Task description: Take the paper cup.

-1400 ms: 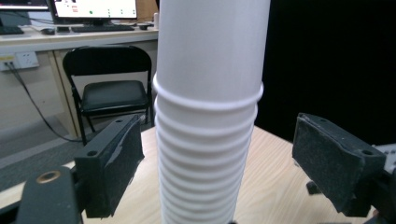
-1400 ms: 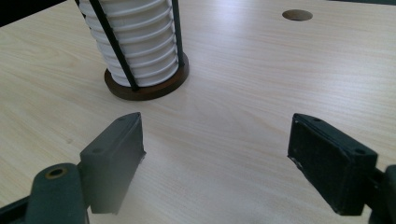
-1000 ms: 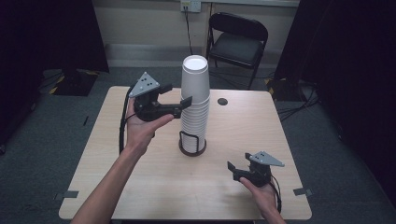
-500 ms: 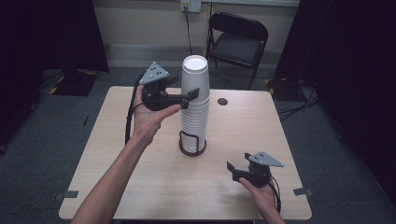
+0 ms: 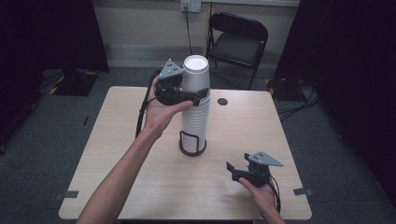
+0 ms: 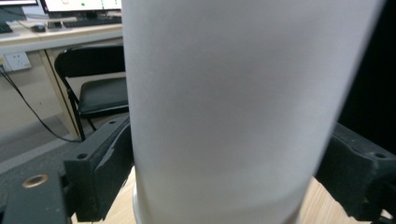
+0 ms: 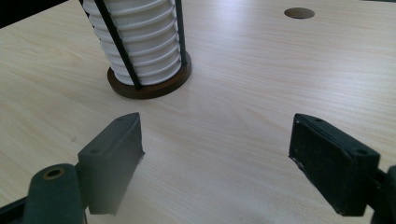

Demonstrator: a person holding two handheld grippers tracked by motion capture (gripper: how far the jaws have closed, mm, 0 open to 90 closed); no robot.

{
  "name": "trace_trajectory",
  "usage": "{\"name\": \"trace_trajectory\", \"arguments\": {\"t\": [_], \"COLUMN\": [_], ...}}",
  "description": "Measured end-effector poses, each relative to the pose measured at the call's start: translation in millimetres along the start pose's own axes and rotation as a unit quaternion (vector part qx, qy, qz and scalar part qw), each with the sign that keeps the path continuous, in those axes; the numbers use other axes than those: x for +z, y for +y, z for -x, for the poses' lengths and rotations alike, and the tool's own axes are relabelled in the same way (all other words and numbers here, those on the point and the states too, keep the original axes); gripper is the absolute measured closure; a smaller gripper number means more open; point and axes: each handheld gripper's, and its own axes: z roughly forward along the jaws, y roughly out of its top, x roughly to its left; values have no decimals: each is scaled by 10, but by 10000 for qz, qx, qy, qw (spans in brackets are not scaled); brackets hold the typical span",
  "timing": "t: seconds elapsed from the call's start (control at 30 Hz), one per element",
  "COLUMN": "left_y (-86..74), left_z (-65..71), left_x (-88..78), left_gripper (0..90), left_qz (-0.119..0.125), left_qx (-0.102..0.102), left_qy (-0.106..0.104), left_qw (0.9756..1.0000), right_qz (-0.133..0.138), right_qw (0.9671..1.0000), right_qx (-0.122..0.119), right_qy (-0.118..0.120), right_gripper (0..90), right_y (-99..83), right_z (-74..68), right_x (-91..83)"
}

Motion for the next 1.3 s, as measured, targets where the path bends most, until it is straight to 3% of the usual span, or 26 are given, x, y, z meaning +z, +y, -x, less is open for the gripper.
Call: {"name": "trace_trajectory", "arguments": {"t": [0.13, 0.27, 0.43, 0.53, 0.8, 1.0, 1.17, 1.3], "left_y": [16, 17, 16, 15, 39, 44, 91, 118], "left_z": [-9, 14, 12, 6, 15, 15, 25, 22], "left_x": [57, 91, 138, 143, 136, 136, 107, 86], "left_gripper": [95, 109, 114, 116, 127, 129, 133, 134], "left_qz": [-56, -93, -112, -100, -170, -132, 40, 77], "left_qx": [-60, 74, 58, 9, 117, 110, 104, 189], "left_qy": [-14, 63, 56, 21, 47, 51, 108, 100], "left_qw": [10000, 9999, 9999, 9999, 9998, 9998, 9999, 9997], "right_qz": [8, 0, -6, -32, -69, -58, -55, -37], "right_qw": [10000, 10000, 10000, 10000, 10000, 10000, 10000, 10000], "right_qx": [4, -7, 9, -15, -63, -66, -61, -51], "right_qy": [14, 21, 33, 20, -30, -26, -25, -23], "right_gripper": [174, 175, 174, 174, 175, 175, 174, 174], "right_y": [-1, -3, -4, -6, -13, -11, -10, -9], "right_z": [0, -4, -8, -9, -14, -14, -15, -15], "right_x": [0, 4, 17, 18, 29, 27, 27, 23]}}
